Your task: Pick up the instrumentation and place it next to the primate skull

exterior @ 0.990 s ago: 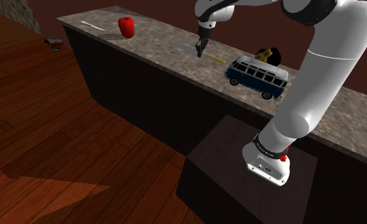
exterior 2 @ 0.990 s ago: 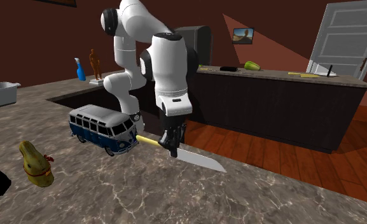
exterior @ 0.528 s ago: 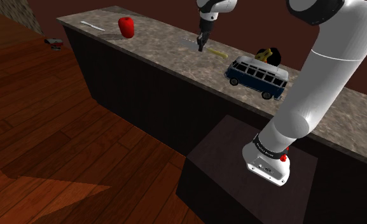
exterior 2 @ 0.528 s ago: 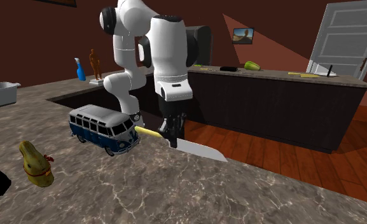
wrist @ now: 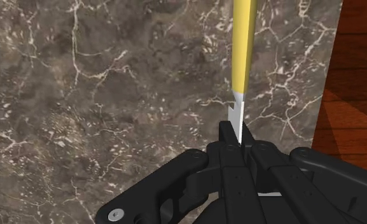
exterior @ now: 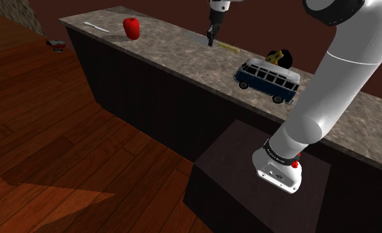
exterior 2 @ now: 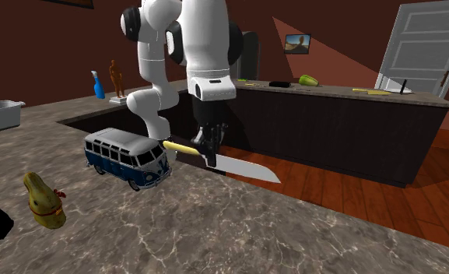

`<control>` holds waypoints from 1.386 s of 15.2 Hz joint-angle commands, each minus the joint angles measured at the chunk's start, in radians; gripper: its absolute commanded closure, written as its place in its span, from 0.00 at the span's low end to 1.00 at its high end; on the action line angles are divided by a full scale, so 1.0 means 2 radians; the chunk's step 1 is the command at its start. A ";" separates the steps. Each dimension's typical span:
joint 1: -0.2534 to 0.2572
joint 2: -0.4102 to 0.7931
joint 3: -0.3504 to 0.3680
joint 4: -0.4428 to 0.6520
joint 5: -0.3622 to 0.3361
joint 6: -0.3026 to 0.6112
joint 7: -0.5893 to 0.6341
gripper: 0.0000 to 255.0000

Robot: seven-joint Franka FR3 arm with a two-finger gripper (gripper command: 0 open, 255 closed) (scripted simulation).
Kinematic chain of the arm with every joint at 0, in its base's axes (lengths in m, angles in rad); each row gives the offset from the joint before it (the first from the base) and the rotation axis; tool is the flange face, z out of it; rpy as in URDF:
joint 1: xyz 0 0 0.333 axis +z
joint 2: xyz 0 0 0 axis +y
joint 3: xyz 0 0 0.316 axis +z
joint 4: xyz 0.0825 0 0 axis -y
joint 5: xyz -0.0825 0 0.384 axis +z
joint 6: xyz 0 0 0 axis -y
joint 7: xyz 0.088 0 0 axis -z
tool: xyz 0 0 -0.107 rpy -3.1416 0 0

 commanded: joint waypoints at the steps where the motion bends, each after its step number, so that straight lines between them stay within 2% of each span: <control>1: 0.000 -0.003 0.000 0.010 -0.001 -0.014 0.001 1.00; 10: 0.000 -0.010 -0.001 0.060 -0.004 -0.070 0.003 1.00; 21: -0.076 0.014 -0.052 0.088 0.014 -0.080 -0.126 1.00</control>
